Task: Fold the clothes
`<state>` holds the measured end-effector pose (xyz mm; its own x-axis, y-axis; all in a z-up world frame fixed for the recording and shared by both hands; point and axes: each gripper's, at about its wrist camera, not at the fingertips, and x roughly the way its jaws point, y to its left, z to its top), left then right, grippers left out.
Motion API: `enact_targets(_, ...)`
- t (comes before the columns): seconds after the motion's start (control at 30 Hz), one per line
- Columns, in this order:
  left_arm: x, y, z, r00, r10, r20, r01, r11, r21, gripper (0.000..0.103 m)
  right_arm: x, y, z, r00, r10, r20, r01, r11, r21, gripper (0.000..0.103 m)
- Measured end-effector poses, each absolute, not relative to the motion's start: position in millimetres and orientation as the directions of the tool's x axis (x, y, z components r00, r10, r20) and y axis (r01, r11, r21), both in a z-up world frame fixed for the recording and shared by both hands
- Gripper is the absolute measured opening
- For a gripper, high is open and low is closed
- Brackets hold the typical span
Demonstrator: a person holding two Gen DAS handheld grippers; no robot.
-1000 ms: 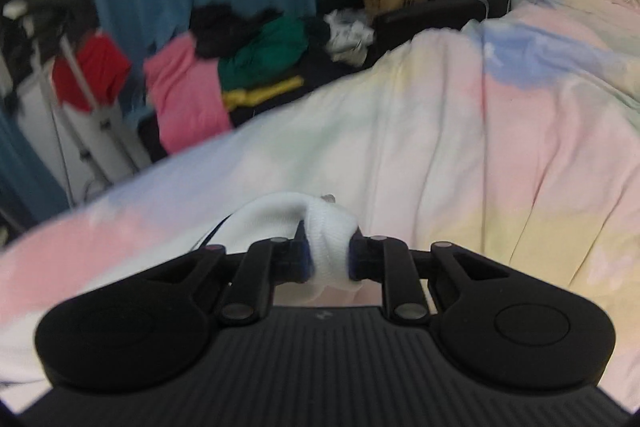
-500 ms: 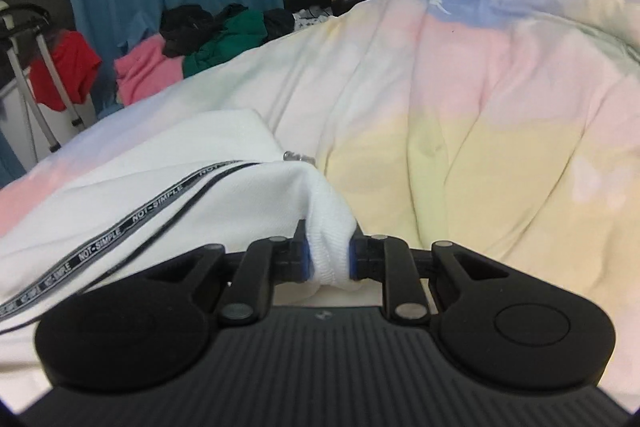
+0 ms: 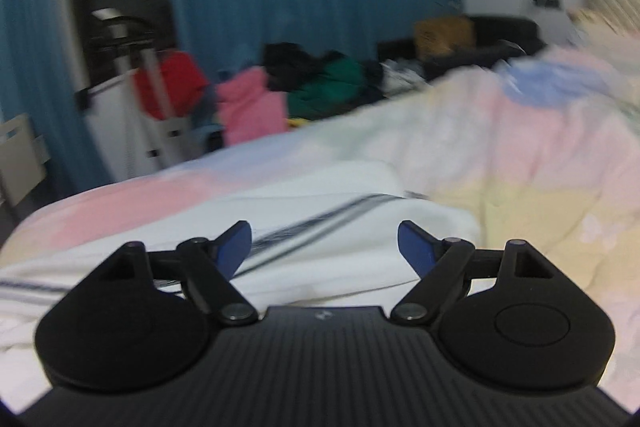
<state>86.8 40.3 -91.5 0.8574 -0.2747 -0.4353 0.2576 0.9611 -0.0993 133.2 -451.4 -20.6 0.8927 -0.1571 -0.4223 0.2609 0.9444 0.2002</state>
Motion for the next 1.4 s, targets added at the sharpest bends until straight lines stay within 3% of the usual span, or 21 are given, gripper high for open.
enact_targets(0.37,40.3,43.7,-69.3,0.877,-0.25,-0.411,0.236,0.968,-0.085,0.086,31.9,-360.2,16.7,0.934,0.069,-0.35,0.016,0.972,0.233,0.082)
enact_targets(0.5,26.8,47.0,-65.2,0.878,-0.232,-0.419,0.218,0.972,-0.082,0.087,18.8,-349.9,2.9,0.907,0.07,-0.415,0.014,0.981,0.196,0.082)
enact_targets(0.87,33.9,73.6,-66.4,0.836,-0.103,-0.539,0.054,0.993,-0.106,0.091,9.4,-348.8,-1.5,0.903,0.018,-0.428,0.07,0.98,0.189,0.082)
enact_targets(1.2,32.3,219.7,-50.0,0.739,-0.009,-0.674,-0.335,0.863,-0.379,0.095,5.2,-384.4,-11.5,0.861,-0.111,-0.497,0.27,0.927,0.26,0.082)
enact_targets(1.4,37.2,301.4,-76.1,0.66,-0.1,-0.744,-0.529,0.642,-0.556,0.094,-7.4,-436.2,-23.0,0.851,-0.139,-0.507,0.4,0.796,0.454,0.082)
